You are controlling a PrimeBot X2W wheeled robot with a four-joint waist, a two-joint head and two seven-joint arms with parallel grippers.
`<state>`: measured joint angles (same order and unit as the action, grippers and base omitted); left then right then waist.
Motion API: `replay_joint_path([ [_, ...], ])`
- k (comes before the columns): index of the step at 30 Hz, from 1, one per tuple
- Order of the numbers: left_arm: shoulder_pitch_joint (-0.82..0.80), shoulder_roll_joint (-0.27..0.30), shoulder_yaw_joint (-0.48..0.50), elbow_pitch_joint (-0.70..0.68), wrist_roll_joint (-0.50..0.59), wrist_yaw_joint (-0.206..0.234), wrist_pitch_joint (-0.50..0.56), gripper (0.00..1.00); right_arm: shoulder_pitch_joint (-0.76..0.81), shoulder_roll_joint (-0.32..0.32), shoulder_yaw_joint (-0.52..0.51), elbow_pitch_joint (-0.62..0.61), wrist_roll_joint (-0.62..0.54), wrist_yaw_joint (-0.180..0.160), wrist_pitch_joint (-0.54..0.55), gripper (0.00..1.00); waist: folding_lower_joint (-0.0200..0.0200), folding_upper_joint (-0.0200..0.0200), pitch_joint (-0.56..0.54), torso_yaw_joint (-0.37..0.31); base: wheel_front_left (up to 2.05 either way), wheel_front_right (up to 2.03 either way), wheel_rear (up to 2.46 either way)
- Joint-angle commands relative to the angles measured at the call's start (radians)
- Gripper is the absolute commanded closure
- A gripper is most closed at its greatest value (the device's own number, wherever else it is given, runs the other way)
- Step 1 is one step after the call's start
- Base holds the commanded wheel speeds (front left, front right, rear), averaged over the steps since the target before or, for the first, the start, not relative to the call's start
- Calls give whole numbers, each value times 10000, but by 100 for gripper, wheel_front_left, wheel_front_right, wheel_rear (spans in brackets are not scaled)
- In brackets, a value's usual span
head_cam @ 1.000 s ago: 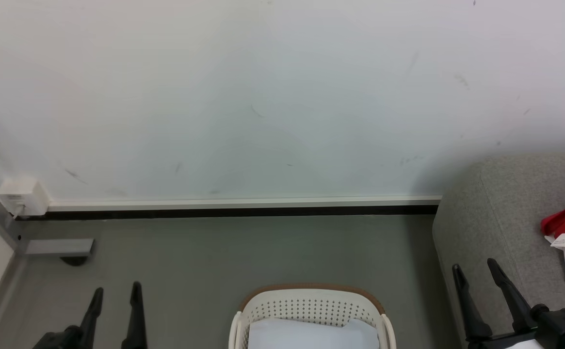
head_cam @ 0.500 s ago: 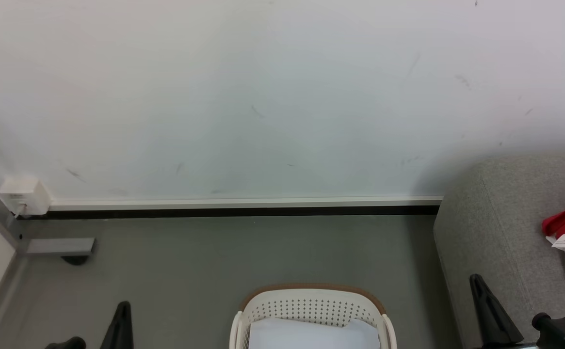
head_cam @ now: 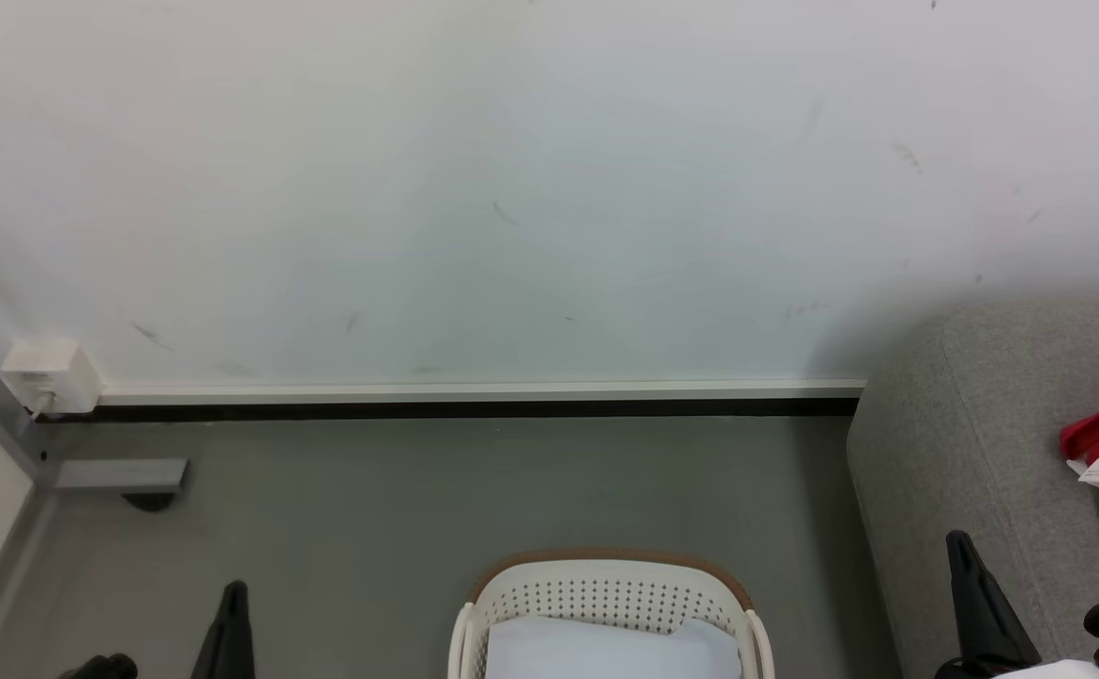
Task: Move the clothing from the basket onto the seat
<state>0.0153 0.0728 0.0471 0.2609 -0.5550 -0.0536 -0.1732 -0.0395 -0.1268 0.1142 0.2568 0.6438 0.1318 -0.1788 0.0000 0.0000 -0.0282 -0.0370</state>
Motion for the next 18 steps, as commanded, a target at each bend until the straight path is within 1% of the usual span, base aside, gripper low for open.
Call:
replay_joint_path([
  [1,-307,29,64,-174,-526,-69,115,100,-280,-22,-150,-154,479,-3,99,100,0,0,5,7,0,0,0],
  [18,-541,-28,208,-187,-2923,-242,764,100,-399,130,-613,-164,2718,-6,735,100,0,0,55,66,0,0,0],
])
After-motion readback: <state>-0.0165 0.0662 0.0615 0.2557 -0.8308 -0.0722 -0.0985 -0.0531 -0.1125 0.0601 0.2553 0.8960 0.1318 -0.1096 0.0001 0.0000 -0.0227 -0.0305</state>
